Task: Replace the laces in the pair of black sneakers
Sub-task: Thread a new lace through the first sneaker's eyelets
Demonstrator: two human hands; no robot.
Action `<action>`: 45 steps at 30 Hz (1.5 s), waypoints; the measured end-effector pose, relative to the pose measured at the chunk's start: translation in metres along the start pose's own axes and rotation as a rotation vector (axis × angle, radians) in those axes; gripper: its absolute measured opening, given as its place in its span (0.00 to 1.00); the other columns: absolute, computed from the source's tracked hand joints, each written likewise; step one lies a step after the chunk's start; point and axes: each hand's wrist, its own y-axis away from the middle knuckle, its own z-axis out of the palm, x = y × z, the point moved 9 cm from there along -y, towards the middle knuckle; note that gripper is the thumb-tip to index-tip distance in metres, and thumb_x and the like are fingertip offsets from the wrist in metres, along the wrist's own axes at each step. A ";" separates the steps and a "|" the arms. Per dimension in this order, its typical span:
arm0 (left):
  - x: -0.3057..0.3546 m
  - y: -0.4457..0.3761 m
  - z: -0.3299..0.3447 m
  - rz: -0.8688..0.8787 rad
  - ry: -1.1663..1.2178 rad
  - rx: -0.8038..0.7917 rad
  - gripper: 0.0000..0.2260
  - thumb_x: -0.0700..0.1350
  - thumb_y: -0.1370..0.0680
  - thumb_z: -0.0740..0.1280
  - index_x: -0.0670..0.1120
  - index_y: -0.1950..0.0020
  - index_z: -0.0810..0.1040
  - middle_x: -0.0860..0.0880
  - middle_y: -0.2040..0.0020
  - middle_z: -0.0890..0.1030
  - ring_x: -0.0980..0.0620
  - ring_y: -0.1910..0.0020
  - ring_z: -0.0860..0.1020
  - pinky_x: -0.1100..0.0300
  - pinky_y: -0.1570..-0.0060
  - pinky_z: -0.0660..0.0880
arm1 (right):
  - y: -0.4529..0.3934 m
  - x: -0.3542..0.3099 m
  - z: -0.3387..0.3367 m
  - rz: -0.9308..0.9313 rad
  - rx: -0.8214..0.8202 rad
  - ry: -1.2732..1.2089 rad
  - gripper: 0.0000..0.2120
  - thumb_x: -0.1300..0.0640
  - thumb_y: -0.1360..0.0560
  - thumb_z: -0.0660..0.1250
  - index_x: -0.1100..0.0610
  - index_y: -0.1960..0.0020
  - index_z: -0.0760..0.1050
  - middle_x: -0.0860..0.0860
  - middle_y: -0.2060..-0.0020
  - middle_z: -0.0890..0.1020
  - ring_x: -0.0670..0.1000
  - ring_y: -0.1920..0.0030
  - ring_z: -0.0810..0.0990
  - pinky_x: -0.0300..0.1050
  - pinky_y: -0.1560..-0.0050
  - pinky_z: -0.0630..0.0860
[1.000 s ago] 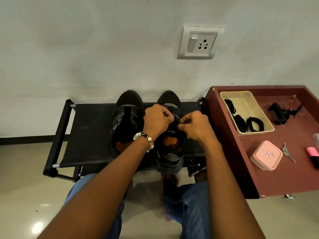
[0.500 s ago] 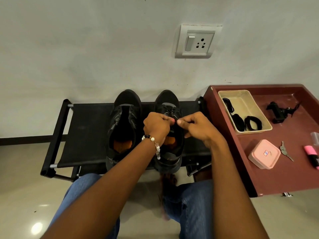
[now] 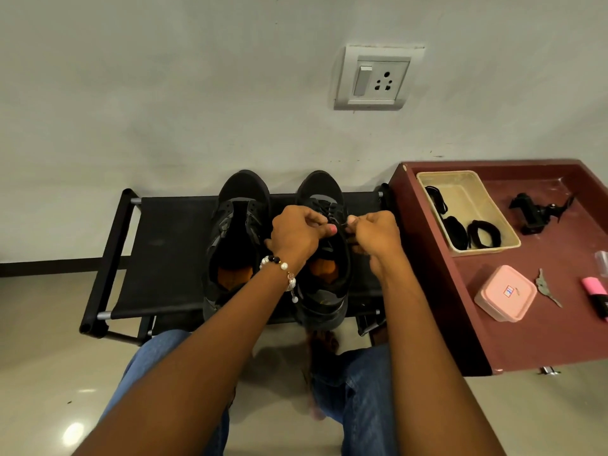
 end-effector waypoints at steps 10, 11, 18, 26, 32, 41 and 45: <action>0.003 0.015 -0.014 0.010 -0.351 -0.172 0.37 0.55 0.37 0.80 0.40 0.37 0.70 0.43 0.41 0.74 0.43 0.41 0.75 0.48 0.43 0.76 | -0.011 0.012 -0.060 0.035 0.139 -1.115 0.11 0.57 0.17 0.56 0.56 0.56 0.72 0.50 0.71 0.74 0.48 0.72 0.72 0.42 0.68 0.73; 0.001 0.018 -0.012 -0.005 -0.378 -0.202 0.35 0.55 0.35 0.79 0.39 0.36 0.69 0.42 0.40 0.74 0.42 0.42 0.75 0.48 0.43 0.76 | -0.011 0.006 -0.062 -0.037 0.145 -0.992 0.10 0.57 0.17 0.58 0.55 0.56 0.73 0.49 0.71 0.73 0.47 0.72 0.69 0.41 0.69 0.70; -0.003 0.023 0.001 0.025 -0.553 -0.251 0.24 0.56 0.26 0.71 0.40 0.41 0.73 0.42 0.43 0.76 0.43 0.46 0.77 0.52 0.51 0.77 | 0.011 -0.029 0.001 -0.441 -0.205 0.449 0.07 0.54 0.24 0.70 0.58 0.54 0.83 0.46 0.64 0.79 0.41 0.62 0.75 0.40 0.55 0.70; -0.009 0.020 0.003 -0.018 -0.500 -0.269 0.23 0.55 0.26 0.72 0.40 0.41 0.73 0.44 0.46 0.76 0.44 0.49 0.78 0.54 0.54 0.77 | -0.012 0.016 -0.071 -0.031 0.329 0.468 0.11 0.55 0.23 0.68 0.64 0.54 0.78 0.61 0.56 0.80 0.63 0.50 0.79 0.49 0.52 0.72; -0.014 0.015 0.002 -0.048 -0.480 -0.224 0.33 0.56 0.27 0.72 0.38 0.33 0.65 0.40 0.39 0.74 0.41 0.44 0.77 0.54 0.55 0.75 | -0.010 -0.012 -0.044 -0.275 0.191 0.449 0.05 0.55 0.24 0.70 0.56 0.53 0.82 0.54 0.53 0.82 0.54 0.47 0.78 0.47 0.45 0.73; -0.016 0.010 0.004 -0.064 -0.417 -0.194 0.36 0.58 0.28 0.73 0.39 0.31 0.62 0.40 0.39 0.75 0.40 0.44 0.77 0.55 0.58 0.72 | -0.001 -0.008 0.004 -0.258 -0.294 0.403 0.05 0.56 0.24 0.70 0.55 0.58 0.81 0.52 0.62 0.83 0.49 0.55 0.80 0.44 0.50 0.75; -0.017 0.010 0.004 -0.082 -0.404 -0.199 0.34 0.56 0.28 0.73 0.39 0.32 0.63 0.41 0.40 0.75 0.41 0.45 0.77 0.54 0.57 0.73 | -0.005 -0.009 -0.016 -0.230 -0.210 0.071 0.13 0.60 0.20 0.64 0.54 0.62 0.79 0.51 0.63 0.81 0.47 0.56 0.78 0.44 0.50 0.72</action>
